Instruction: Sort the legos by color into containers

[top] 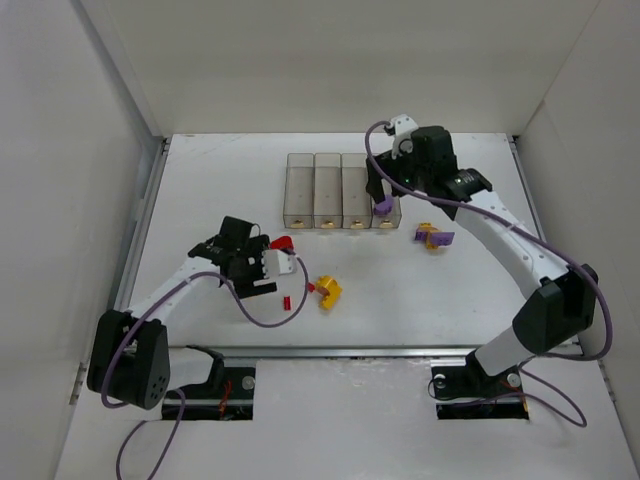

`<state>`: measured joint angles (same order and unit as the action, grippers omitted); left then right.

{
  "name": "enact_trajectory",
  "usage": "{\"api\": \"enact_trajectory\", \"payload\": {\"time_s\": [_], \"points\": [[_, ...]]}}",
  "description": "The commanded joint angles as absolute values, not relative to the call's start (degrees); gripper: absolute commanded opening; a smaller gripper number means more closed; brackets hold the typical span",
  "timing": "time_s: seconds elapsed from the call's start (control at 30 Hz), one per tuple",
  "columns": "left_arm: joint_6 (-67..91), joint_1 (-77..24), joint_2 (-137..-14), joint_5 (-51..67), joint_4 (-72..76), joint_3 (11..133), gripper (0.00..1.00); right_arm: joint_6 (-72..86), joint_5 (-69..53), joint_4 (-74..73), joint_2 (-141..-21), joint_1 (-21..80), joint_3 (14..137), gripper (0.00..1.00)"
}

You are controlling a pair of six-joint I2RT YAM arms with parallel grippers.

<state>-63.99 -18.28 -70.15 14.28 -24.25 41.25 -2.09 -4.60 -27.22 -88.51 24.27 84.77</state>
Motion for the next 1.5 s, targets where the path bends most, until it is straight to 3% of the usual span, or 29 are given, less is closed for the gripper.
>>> {"api": "enact_trajectory", "payload": {"time_s": [0.0,0.23,0.43,0.57,0.67,0.83,0.9,1.1,1.3,1.43,1.47], "points": [[-78.7,-18.5,-70.6,12.0,-27.9,38.3,0.82,-0.6,-6.0,-24.7,-88.2,26.4,81.0,1.00],[-94.9,-17.2,-75.8,17.6,-32.9,41.0,0.81,-0.1,-6.0,-24.2,-85.7,26.9,78.8,1.00],[-98.2,-17.2,-79.6,14.5,-34.8,39.6,0.81,-0.1,-5.2,-23.6,-83.1,26.9,76.4,1.00],[-97.4,-17.2,-80.9,16.0,-34.8,41.0,0.57,-0.1,-4.6,-23.6,-82.5,26.9,75.9,1.00],[-96.9,-17.2,-81.4,16.0,-35.3,40.5,0.45,-0.6,-4.0,-23.6,-82.0,26.9,75.8,1.00],[-96.7,-18.5,-81.4,18.2,-35.9,40.0,0.09,-1.1,-3.3,-23.6,-82.0,26.9,75.3,1.00],[-96.1,-19.1,-81.4,19.4,-35.9,40.0,0.01,-1.1,-3.3,-24.2,-82.0,26.9,75.9,1.00],[-90.0,-19.6,-81.4,20.8,-38.1,41.1,0.00,-1.7,-2.2,-25.2,-81.5,26.9,76.5,1.00],[-80.8,-14.9,-75.9,34.0,-46.1,55.2,0.00,2.8,-2.5,-24.6,-81.0,25.2,76.5,1.00],[-63.4,-14.9,-74.7,40.3,-37.9,64.1,0.00,5.1,-4.3,-21.5,-80.9,24.0,75.9,1.00],[-50.5,-14.9,-74.7,40.3,-33.6,65.9,0.00,5.1,-4.8,-21.4,-80.9,23.5,75.3,1.00]]}}
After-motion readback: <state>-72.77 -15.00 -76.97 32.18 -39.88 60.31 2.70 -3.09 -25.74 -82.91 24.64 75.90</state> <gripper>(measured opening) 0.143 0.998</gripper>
